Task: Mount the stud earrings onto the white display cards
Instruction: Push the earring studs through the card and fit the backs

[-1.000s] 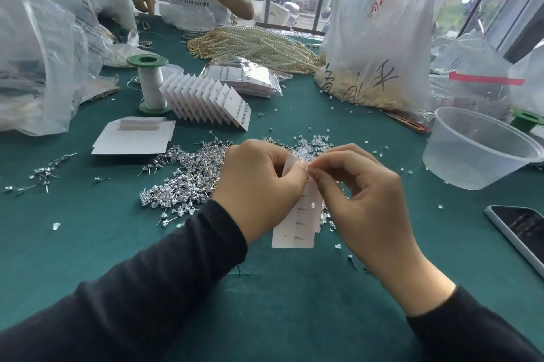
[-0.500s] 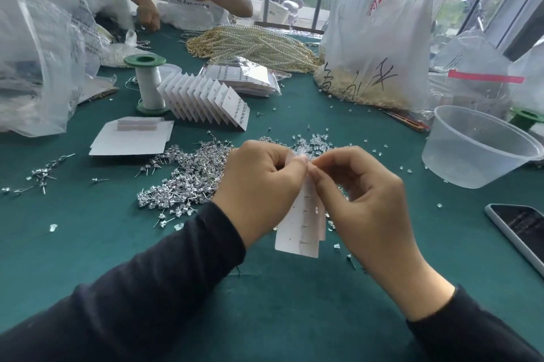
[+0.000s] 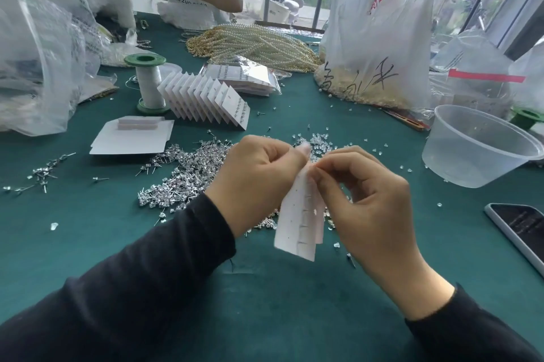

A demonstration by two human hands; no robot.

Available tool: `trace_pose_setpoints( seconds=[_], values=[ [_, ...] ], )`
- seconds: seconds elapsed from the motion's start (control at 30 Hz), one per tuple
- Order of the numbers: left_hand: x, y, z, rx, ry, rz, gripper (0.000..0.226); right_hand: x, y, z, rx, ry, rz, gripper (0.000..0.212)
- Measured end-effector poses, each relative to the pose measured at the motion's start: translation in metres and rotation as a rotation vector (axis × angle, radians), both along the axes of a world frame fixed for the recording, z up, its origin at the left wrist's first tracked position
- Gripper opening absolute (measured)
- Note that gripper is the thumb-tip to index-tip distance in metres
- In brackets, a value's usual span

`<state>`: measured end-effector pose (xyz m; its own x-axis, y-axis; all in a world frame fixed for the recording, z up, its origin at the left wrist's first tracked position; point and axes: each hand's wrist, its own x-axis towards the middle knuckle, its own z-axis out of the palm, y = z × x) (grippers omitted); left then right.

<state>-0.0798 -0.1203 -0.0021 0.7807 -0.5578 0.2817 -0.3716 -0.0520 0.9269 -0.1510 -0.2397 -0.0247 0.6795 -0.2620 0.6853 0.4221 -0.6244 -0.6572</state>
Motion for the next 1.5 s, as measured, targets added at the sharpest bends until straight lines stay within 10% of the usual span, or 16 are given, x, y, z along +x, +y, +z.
trace_pose_setpoints(
  seconds=[0.1, 0.2, 0.3, 0.57, 0.77, 0.93, 1.17, 1.5],
  values=[
    [0.01, 0.009, 0.011, 0.085, 0.213, -0.162, 0.056, 0.001, -0.007, 0.003, 0.168, 0.032, -0.007, 0.013],
    [0.03, 0.021, 0.008, 0.533, -0.322, 0.102, 0.026, 0.0, -0.016, 0.007, 0.511, 0.086, 0.005, 0.012],
    [0.04, 0.029, 0.003, 0.834, -0.401, 0.032, 0.032, -0.002, -0.021, 0.011, 0.848, 0.135, 0.119, 0.004],
    [0.037, 0.02, -0.003, 0.765, -0.421, 0.076, 0.004, -0.007, -0.023, 0.019, 1.281, 0.316, 0.405, 0.024],
    [0.039, 0.022, -0.003, 0.734, -0.407, 0.101, 0.009, -0.008, -0.027, 0.015, 1.439, 0.317, 0.519, 0.059],
    [0.039, 0.023, -0.001, 0.721, -0.339, 0.086, 0.009, -0.006, -0.029, 0.012, 1.44, 0.452, 0.539, 0.02],
    [0.045, 0.034, 0.013, 0.624, -0.199, 0.061, 0.018, -0.007, -0.035, 0.014, 1.443, 0.543, 0.494, 0.048],
    [0.086, 0.104, 0.03, 0.643, -0.039, 0.164, 0.016, -0.005, -0.037, 0.014, 1.279, 0.573, 0.369, 0.023]
  ],
)
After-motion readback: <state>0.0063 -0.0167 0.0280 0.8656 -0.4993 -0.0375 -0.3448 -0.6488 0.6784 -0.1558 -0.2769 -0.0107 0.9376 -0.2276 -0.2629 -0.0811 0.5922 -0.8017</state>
